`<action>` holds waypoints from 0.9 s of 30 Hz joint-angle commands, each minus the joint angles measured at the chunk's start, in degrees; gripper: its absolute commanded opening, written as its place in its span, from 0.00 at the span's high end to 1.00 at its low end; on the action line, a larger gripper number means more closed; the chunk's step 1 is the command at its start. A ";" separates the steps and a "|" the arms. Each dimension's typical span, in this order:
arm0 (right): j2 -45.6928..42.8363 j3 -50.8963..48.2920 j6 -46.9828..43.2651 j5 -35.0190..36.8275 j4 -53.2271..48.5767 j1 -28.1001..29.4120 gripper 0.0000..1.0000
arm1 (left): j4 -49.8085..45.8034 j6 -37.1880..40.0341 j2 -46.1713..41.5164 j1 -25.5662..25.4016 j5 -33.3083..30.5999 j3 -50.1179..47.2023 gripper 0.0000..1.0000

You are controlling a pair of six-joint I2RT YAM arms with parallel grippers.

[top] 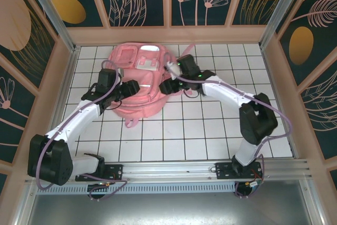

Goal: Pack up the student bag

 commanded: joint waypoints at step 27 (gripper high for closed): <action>7.77 -5.89 37.46 -9.83 16.26 -3.94 0.45 | -28.53 15.24 31.32 -18.14 -35.85 34.27 0.64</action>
